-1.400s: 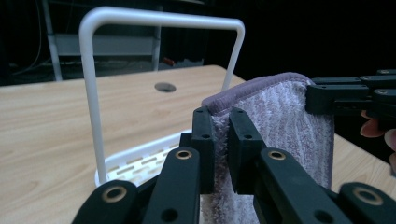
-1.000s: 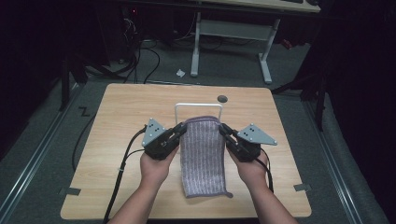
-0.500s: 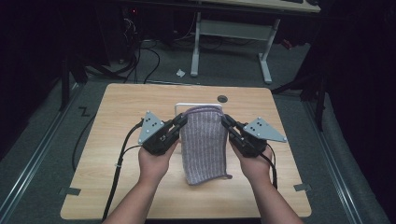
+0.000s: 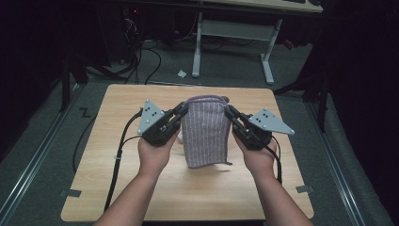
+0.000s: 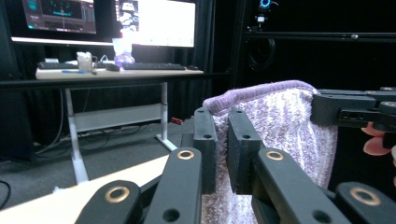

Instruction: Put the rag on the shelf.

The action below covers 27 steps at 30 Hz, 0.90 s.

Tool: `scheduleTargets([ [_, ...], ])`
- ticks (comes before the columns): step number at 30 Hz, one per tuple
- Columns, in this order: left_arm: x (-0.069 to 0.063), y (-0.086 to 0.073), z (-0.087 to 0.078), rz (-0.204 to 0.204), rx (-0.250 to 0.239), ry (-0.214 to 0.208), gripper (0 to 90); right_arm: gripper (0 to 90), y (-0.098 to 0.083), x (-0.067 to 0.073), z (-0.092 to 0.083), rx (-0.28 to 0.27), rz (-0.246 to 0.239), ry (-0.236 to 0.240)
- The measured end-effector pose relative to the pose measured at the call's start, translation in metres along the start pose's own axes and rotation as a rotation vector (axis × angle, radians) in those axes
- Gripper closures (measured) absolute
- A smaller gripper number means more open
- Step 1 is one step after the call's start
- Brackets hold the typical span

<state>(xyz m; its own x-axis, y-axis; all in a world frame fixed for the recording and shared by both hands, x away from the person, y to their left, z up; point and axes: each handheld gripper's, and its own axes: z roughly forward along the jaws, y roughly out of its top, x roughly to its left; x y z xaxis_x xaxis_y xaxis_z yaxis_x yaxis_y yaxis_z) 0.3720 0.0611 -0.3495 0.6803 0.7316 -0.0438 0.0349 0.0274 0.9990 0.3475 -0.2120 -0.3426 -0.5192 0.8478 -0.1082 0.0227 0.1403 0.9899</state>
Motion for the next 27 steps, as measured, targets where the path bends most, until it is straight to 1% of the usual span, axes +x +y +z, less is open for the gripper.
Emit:
scheduleTargets([
  [1, 0.003, 0.005, 0.003, 0.010, 0.000, 0.003, 83.9, 83.9, 0.002, -0.001, 0.001, -0.002, -0.003, -0.002],
  [2, 0.003, 0.005, 0.003, 0.010, 0.000, 0.003, 83.9, 83.8, 0.004, -0.002, 0.003, -0.003, 0.000, -0.003],
  [4, 0.008, 0.011, 0.009, 0.016, -0.001, 0.009, 83.9, 83.9, 0.007, -0.003, 0.005, -0.006, 0.000, -0.005],
  [5, 0.008, 0.011, 0.009, 0.016, -0.001, 0.009, 84.0, 83.9, 0.009, -0.004, 0.007, -0.010, 0.002, -0.004],
  [6, 0.012, 0.015, 0.013, 0.030, -0.003, 0.019, 84.0, 83.9, 0.011, -0.004, 0.008, -0.008, 0.003, -0.003],
  [7, 0.012, 0.015, 0.013, 0.030, -0.003, 0.019, 84.0, 83.9, 0.012, -0.005, 0.010, -0.009, 0.002, -0.003],
  [9, 0.015, 0.019, 0.017, 0.045, 0.005, 0.033, 84.0, 83.8, 0.015, -0.007, 0.014, -0.011, 0.007, 0.004],
  [11, 0.017, 0.022, 0.020, 0.048, 0.011, 0.041, 84.0, 83.8, 0.017, -0.008, 0.018, -0.017, 0.009, 0.001],
  [13, 0.020, 0.026, 0.024, 0.061, 0.014, 0.052, 84.0, 83.8, 0.017, -0.009, 0.021, -0.017, 0.008, 0.002],
  [14, 0.022, 0.027, 0.026, 0.057, 0.013, 0.053, 84.0, 83.8, 0.017, -0.010, 0.023, -0.017, 0.006, -0.003],
  [15, 0.024, 0.029, 0.028, 0.054, 0.011, 0.055, 84.0, 83.8, 0.018, -0.012, 0.028, -0.017, 0.014, -0.004],
  [19, 0.031, 0.032, 0.038, 0.038, 0.014, 0.057, 84.0, 83.8, 0.019, -0.015, 0.034, -0.019, 0.021, -0.011],
  [20, 0.034, 0.034, 0.043, 0.045, 0.022, 0.065, 84.0, 83.8, 0.021, -0.018, 0.038, -0.018, 0.021, -0.017],
  [22, 0.035, 0.036, 0.046, 0.052, 0.027, 0.068, 84.1, 83.8, 0.022, -0.020, 0.040, -0.020, 0.018, -0.020],
  [23, 0.036, 0.037, 0.048, 0.055, 0.028, 0.070, 84.1, 83.9, 0.023, -0.021, 0.042, -0.021, 0.025, -0.021],
  [25, 0.040, 0.040, 0.053, 0.061, 0.032, 0.075, 84.1, 83.8, 0.028, -0.027, 0.049, -0.023, 0.031, -0.027],
  [27, 0.043, 0.042, 0.057, 0.059, 0.032, 0.074, 84.1, 83.8, 0.029, -0.027, 0.051, -0.024, 0.034, -0.030],
])
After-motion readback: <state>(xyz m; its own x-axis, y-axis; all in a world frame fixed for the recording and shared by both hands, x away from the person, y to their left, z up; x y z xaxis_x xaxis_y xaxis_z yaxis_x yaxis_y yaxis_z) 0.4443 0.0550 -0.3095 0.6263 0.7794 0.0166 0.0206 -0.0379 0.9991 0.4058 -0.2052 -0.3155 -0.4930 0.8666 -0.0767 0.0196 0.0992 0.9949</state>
